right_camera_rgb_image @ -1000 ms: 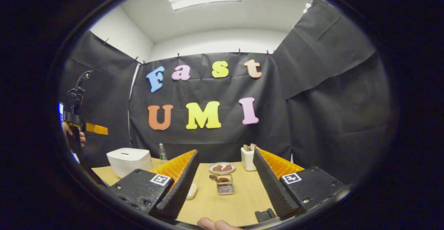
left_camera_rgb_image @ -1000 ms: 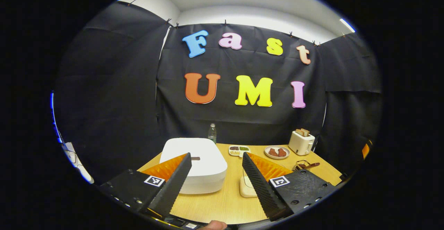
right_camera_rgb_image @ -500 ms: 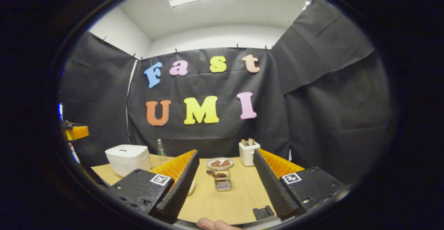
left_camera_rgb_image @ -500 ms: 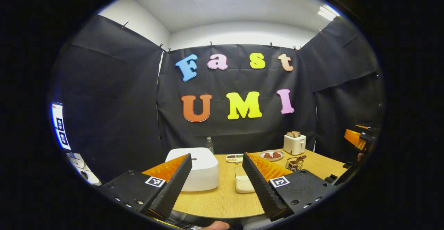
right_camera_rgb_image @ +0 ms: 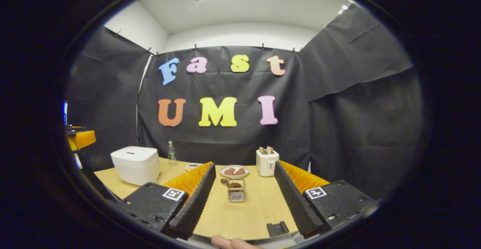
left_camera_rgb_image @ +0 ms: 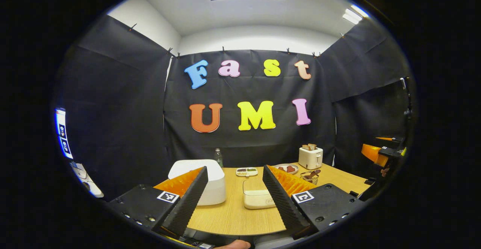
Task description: Close the left gripper, press the button to open the rice cooker; take a wooden spoon from the chopstick holder with the right hand, scoop a spoonful of rice and pour it into the rice cooker, then put the wooden spoon back into the chopstick holder.
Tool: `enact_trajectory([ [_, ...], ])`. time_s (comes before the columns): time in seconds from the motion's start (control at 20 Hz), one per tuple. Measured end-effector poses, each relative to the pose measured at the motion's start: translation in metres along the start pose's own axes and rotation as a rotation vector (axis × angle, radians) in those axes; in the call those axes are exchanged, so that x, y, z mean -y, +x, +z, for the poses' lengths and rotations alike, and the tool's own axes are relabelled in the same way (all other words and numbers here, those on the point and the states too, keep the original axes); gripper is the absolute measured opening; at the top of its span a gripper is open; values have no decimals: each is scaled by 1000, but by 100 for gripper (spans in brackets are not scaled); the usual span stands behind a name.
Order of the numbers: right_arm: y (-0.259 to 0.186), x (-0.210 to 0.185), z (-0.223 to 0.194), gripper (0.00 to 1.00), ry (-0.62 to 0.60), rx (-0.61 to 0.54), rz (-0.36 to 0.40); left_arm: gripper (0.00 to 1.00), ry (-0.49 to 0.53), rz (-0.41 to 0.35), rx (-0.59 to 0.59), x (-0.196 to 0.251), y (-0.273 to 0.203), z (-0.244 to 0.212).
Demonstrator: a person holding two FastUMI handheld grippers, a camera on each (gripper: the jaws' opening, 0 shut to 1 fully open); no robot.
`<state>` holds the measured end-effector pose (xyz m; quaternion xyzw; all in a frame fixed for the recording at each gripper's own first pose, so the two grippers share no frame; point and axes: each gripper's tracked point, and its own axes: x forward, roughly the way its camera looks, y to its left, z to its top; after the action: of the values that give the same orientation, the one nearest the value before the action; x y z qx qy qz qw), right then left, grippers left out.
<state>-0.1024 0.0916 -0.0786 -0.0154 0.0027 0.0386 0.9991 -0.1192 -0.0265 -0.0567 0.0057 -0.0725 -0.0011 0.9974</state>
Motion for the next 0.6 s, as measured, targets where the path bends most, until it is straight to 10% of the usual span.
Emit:
enact_trajectory([
  [0.6, -3, -21, 3, 100, 15, 38, 51, 94, -45, 22, -30, -22, 0, -16],
])
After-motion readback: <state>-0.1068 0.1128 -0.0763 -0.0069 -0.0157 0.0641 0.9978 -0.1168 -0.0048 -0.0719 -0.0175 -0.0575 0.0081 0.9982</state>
